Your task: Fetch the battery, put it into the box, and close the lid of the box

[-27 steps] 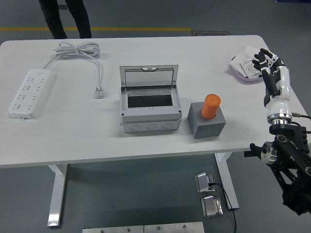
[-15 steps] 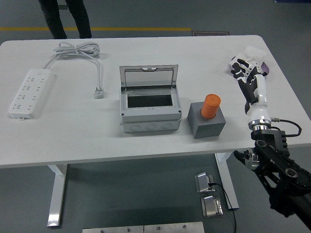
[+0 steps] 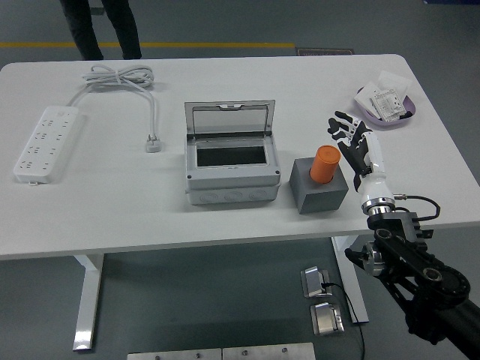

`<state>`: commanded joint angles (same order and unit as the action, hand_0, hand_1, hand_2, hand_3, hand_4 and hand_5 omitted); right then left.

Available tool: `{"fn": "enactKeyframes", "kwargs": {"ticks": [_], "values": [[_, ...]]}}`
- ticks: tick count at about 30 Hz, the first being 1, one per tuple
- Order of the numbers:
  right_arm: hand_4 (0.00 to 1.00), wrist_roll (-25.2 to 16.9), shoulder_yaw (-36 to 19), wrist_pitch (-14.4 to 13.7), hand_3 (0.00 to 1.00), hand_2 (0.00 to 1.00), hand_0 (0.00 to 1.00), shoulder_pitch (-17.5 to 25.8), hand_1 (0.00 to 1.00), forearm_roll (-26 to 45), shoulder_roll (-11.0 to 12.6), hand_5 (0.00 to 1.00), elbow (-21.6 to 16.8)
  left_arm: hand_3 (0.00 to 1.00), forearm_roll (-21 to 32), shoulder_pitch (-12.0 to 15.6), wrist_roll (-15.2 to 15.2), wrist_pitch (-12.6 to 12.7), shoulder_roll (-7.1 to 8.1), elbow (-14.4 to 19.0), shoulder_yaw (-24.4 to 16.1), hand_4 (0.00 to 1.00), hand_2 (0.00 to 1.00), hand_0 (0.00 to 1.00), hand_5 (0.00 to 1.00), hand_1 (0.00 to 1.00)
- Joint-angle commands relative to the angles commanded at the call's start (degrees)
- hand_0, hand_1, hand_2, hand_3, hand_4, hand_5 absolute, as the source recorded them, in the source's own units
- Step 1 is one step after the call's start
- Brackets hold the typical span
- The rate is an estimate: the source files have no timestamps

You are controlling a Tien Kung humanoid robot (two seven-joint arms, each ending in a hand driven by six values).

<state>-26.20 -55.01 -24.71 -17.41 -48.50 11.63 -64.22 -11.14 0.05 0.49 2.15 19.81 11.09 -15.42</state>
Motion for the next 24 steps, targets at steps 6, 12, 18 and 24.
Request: {"fn": "enactKeyframes", "kwargs": {"ticks": [6,12,18,24], "values": [[0.922,0.07,0.59,0.36,0.762,0.705,0.766,0.02,0.691,0.36,0.08,0.562,0.27,0.647,0.20,0.07,0.01,0.01,-0.02,-0.03,0.39,0.700,0.622,0.613,0.153,0.691],[0.829,0.02,1.82,0.72,0.764,0.704,0.765,-0.12,0.690,0.97,-0.01,0.346,0.51,0.648,-0.11,-0.05,-0.03,-0.02,0.02,0.03,0.14,0.700,0.622,0.613,0.153,0.691],[0.801,-0.01,3.20,1.11,0.763,0.701,0.765,-0.47,0.693,1.52,-0.17,0.303,1.08,0.648,-0.18,-0.21,-0.03,-0.02,0.05,0.05,0.25,0.700,0.622,0.613,0.153,0.691],[0.798,0.33,4.13,1.22,0.766,0.700,0.765,-0.62,0.689,1.43,-0.18,0.303,1.42,0.648,-0.21,-0.33,-0.05,-0.03,0.11,0.05,0.32,0.700,0.622,0.613,0.152,0.691]]}}
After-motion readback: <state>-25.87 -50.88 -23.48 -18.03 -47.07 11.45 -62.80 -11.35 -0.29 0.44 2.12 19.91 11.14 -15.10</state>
